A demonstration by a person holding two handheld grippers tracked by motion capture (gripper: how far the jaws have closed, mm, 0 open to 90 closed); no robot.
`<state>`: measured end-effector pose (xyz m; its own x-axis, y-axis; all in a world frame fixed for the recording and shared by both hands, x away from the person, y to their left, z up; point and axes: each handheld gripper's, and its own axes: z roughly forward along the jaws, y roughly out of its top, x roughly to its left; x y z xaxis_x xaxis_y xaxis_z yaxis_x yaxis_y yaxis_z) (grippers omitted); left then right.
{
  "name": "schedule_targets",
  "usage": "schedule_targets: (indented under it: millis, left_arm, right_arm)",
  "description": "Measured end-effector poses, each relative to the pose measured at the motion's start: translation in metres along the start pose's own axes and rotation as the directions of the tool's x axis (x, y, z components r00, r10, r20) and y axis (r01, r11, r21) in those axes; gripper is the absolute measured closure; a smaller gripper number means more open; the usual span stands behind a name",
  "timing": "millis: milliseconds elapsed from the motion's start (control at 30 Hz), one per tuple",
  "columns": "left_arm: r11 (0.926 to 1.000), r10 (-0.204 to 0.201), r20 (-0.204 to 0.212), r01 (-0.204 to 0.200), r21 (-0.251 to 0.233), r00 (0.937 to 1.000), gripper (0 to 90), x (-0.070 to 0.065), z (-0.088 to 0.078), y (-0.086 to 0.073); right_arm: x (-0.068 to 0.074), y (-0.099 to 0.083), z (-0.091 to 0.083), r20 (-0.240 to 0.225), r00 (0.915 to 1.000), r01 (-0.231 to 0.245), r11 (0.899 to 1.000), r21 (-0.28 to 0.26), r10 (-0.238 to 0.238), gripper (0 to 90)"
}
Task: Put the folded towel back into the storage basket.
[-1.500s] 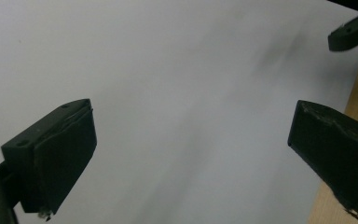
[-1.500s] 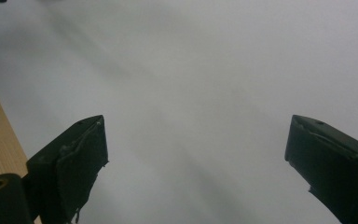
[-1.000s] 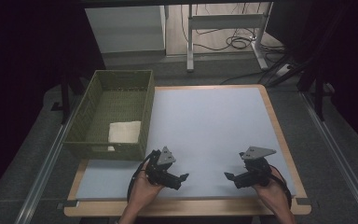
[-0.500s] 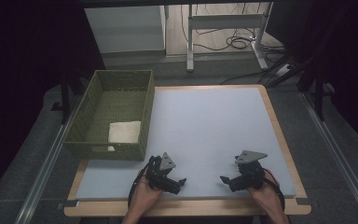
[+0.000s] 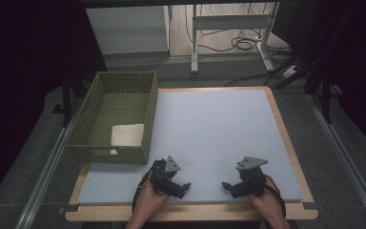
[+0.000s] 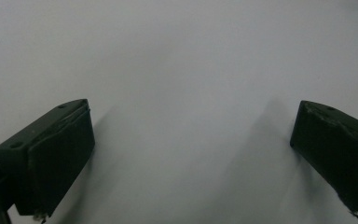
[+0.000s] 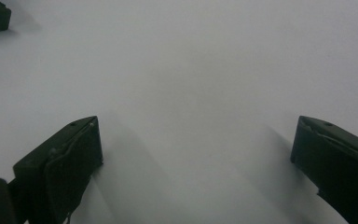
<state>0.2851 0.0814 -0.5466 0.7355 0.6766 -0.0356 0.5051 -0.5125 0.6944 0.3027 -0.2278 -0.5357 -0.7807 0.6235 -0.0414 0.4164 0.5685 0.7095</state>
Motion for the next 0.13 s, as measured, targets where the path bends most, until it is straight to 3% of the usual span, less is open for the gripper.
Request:
schedule_targets:
  millis: [133]
  left_arm:
    - [1.0,0.002,-0.001,-0.002,0.0,1.0,0.0,-0.0003,0.0002,-0.0003]
  right_arm:
    - [0.0015,-0.0032,-0.0002,0.009,0.9998,-0.016,1.0,-0.022,0.016,2.0]
